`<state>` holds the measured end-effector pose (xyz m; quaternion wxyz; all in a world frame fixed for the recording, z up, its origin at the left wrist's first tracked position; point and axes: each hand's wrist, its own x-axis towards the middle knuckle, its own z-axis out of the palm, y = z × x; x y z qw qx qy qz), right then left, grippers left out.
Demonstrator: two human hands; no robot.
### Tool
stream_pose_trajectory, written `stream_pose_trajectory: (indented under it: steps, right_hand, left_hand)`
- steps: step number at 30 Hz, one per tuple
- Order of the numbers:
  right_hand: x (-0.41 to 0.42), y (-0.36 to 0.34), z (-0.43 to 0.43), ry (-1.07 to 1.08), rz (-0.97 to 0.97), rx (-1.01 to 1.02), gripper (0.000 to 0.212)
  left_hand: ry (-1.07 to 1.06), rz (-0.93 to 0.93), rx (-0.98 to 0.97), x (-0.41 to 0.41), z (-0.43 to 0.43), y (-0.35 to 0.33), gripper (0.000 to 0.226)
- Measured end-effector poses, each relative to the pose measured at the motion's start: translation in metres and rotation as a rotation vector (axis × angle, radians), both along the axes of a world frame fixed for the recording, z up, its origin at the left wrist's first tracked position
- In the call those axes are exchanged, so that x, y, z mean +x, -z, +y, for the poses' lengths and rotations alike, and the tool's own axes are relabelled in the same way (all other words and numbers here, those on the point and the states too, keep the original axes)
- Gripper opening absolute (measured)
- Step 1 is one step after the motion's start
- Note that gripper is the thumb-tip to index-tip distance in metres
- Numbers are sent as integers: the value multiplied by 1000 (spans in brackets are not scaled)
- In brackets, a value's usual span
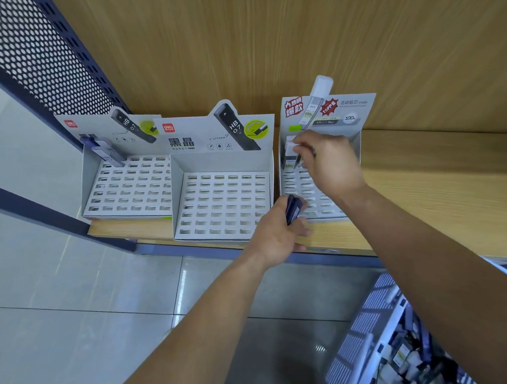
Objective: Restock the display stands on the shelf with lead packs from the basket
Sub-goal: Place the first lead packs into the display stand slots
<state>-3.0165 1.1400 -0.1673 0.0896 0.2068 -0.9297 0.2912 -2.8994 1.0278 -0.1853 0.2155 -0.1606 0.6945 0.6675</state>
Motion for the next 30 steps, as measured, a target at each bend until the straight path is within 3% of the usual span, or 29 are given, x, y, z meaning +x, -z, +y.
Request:
stream_pose_trajectory:
  steps: [6, 10, 14, 17, 23, 27, 30]
  right_hand:
    - [6, -9, 11, -47, -25, 31, 21]
    - [34, -29, 25, 39, -211, -239, 17]
    - [81, -46, 31, -34, -497, -366, 9]
    - [104, -64, 35, -49, -581, -447, 10]
    - [129, -110, 39, -141, -693, -604, 8]
    - [140, -130, 40, -64, -798, -811, 11]
    - [152, -140, 35, -73, -839, -828, 13]
  left_hand:
    - [-7, 42, 3, 1, -3, -9, 23]
    - [-77, 84, 22, 10, -10, -32, 21]
    - [-20, 92, 8, 24, -20, -65, 15]
    - [63, 91, 4, 36, -25, -94, 15]
    - [71, 5, 128, 66, -33, -144, 39]
    - [-15, 44, 79, 83, -51, -161, 30]
    - [-109, 111, 24, 91, -60, -168, 21]
